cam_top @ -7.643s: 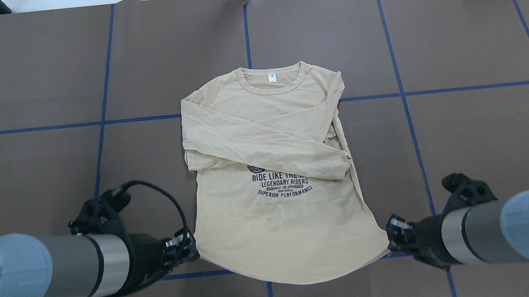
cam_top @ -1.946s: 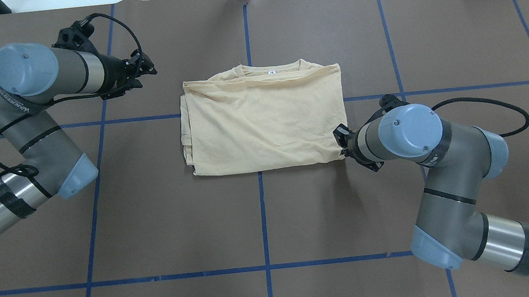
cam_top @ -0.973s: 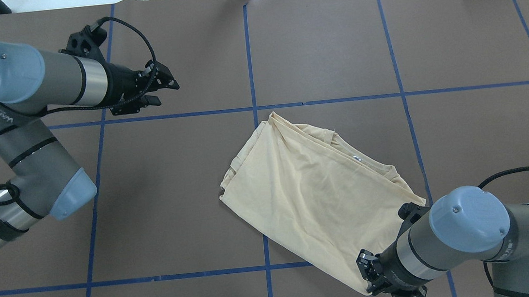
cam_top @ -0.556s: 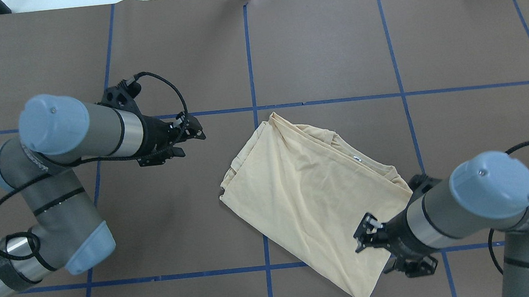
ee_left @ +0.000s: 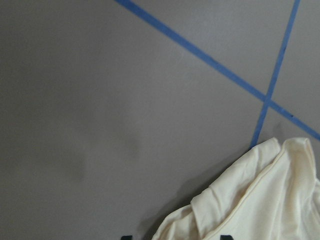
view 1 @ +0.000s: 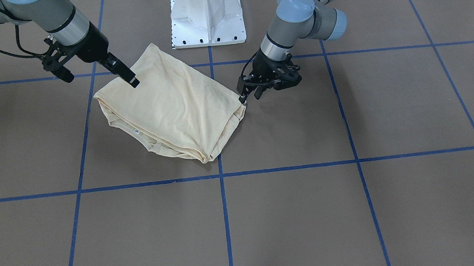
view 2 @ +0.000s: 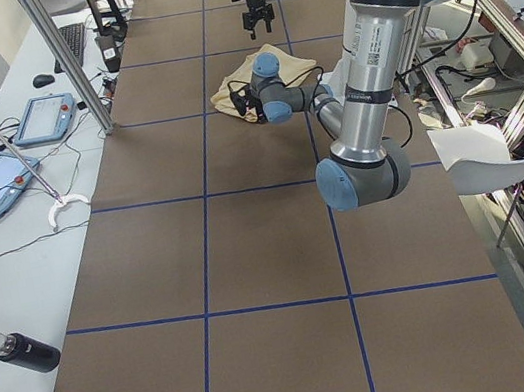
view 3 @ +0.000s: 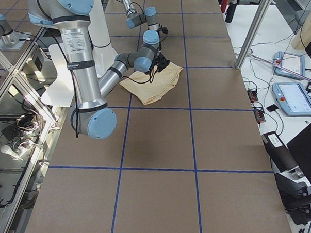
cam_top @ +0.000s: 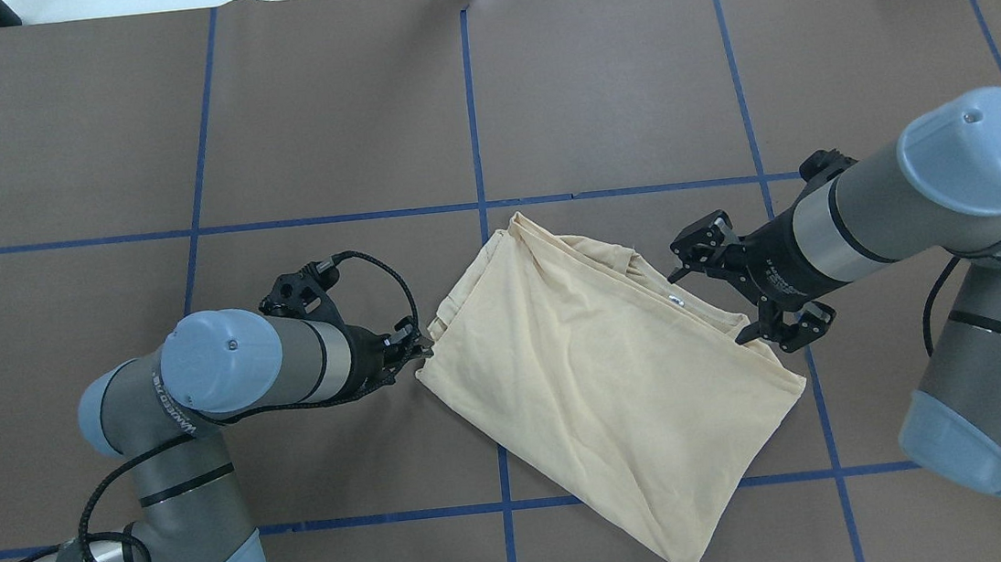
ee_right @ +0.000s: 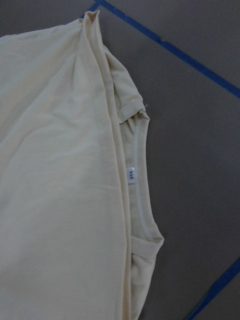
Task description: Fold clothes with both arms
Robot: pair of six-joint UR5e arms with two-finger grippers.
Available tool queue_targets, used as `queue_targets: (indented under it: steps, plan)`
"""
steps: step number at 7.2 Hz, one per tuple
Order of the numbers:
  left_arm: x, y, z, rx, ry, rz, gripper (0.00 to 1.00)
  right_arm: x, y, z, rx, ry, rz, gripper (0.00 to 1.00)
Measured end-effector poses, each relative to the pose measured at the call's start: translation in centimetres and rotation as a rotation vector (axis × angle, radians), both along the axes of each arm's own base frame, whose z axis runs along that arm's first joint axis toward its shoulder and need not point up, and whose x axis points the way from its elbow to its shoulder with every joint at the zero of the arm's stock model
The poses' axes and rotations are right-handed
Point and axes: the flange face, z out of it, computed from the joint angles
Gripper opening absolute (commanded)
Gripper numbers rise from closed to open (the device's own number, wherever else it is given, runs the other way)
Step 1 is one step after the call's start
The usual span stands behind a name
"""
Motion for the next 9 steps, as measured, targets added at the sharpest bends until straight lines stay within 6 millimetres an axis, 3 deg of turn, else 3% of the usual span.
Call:
queue_targets:
  steps: [2, 3, 5, 6, 9]
  plan:
    - [1.4, 0.4, -0.1, -0.004, -0.005, 0.007, 0.56, 0.1, -1.5, 1.2, 0.023, 0.026, 0.003, 1.00]
    - [1.7, 0.5, -0.3, -0.004, -0.005, 0.009, 0.47, 0.1, -1.7, 1.4, 0.025, 0.031, 0.004, 1.00]
    - [1.9, 0.5, -0.3, -0.007, -0.006, 0.006, 0.06, 0.3, -2.0, 1.6, 0.026, 0.036, 0.010, 1.00]
    - [1.9, 0.5, -0.3, -0.012, -0.004, 0.001, 0.00, 0.3, -2.0, 1.7, 0.024, 0.038, 0.012, 1.00]
    - [1.2, -0.5, -1.0, -0.005, 0.007, -0.019, 0.00, 0.5, -2.2, 1.8, 0.022, 0.040, 0.016, 1.00]
